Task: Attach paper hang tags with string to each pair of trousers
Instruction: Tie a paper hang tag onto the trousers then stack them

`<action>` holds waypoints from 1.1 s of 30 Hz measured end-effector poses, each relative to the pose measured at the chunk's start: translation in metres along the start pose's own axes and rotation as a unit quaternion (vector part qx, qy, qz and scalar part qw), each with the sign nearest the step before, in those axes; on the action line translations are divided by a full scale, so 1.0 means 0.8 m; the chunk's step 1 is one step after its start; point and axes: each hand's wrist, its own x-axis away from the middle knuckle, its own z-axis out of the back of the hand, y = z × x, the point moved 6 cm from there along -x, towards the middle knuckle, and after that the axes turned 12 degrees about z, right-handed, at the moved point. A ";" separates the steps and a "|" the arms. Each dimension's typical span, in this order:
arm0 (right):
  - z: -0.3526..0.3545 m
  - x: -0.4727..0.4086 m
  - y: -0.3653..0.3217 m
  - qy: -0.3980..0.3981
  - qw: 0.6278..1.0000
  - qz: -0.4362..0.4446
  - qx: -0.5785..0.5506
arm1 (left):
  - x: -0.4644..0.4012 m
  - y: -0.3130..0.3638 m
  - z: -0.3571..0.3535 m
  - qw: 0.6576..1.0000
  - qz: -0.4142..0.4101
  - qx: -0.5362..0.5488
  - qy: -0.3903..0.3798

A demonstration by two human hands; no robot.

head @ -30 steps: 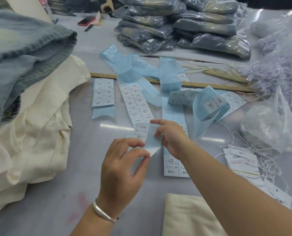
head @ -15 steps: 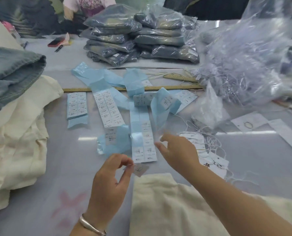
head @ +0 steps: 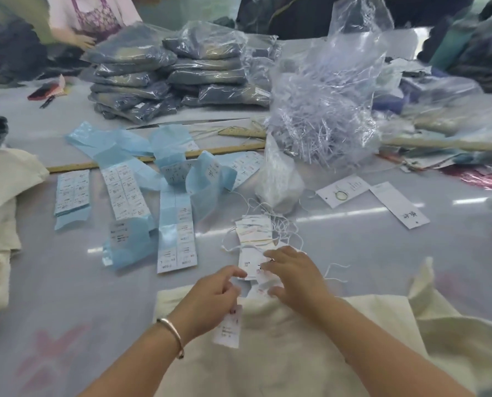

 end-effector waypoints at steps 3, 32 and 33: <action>-0.005 -0.013 0.006 -0.020 0.999 0.028 0.024 | -0.016 0.001 -0.005 0.999 0.021 -0.030 0.030; -0.005 -0.001 -0.004 -0.122 0.989 0.037 0.073 | 0.029 0.019 0.026 0.983 0.007 0.177 0.035; -0.008 -0.002 -0.008 -0.114 0.989 0.041 0.080 | 0.031 0.017 0.024 0.983 0.009 0.178 0.033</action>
